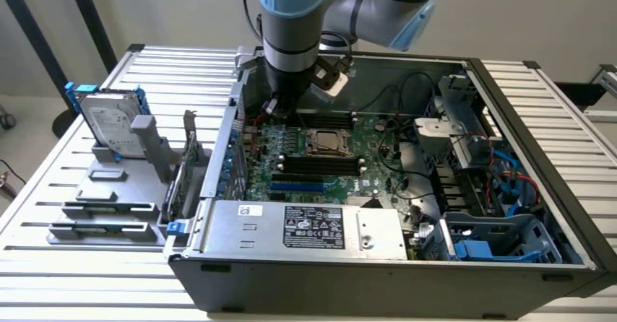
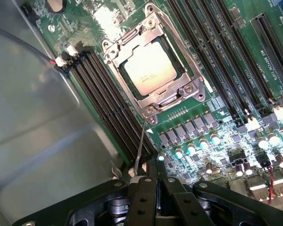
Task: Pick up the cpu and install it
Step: 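Install the first cpu locking lever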
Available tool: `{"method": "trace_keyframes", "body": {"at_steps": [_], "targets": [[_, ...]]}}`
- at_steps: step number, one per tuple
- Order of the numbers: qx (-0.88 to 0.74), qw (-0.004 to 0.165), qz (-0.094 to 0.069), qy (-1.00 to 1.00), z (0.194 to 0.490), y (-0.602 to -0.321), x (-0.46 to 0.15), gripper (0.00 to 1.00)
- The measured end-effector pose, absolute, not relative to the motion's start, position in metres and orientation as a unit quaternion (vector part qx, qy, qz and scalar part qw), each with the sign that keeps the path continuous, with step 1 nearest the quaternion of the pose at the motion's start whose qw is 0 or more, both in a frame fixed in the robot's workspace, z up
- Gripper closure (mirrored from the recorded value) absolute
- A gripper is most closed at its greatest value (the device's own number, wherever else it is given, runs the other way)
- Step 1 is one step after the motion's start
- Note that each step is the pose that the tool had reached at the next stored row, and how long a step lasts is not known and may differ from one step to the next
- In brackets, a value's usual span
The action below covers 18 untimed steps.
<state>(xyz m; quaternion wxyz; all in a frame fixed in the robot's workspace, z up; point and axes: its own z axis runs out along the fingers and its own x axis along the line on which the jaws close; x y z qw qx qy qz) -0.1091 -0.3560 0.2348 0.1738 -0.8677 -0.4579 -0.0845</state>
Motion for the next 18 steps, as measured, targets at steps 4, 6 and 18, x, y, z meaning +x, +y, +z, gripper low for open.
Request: {"method": "trace_keyframes", "body": {"at_steps": [4, 6, 18], "targets": [[-0.873, 0.18, -0.081, -0.445, 0.2352, -0.3558, -0.1094, 0.89], [-0.876, 0.185, -0.073, -0.439, 0.2353, -0.3559, -0.1095, 0.89], [-0.882, 0.191, -0.071, -0.426, 0.2388, -0.3533, -0.1094, 0.89]]}}
